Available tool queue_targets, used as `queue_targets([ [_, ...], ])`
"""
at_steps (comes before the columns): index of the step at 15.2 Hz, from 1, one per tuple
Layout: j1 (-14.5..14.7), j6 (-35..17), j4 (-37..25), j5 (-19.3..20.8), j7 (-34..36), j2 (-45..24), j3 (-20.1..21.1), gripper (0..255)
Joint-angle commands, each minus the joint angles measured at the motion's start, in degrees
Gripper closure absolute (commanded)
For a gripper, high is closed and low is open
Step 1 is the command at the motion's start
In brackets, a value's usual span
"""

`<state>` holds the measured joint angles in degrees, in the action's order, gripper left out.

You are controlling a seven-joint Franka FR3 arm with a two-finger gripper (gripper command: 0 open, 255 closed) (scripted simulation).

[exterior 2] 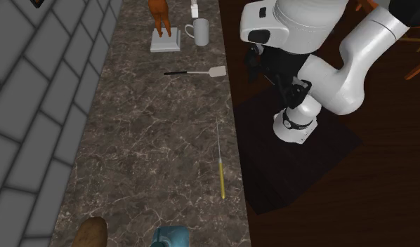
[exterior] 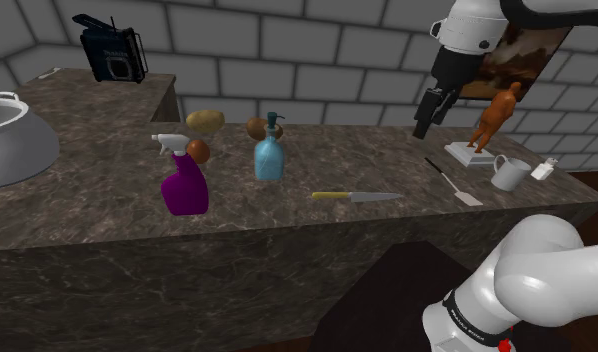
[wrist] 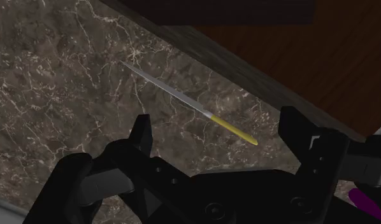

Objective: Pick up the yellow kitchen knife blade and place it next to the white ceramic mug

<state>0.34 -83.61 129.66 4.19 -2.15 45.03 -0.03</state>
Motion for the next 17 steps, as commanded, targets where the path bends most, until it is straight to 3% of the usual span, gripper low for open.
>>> queue_targets([
  [1, 0.0, 0.0, 0.0, 0.0, 0.0, 0.0, 0.0, 0],
  [9, 5.4, -16.5, 13.0, 4.0, -20.1, -2.1, -8.2, 0],
  [17, 11.0, -34.4, 20.4, 6.7, -40.2, -11.5, -16.8, 0],
])
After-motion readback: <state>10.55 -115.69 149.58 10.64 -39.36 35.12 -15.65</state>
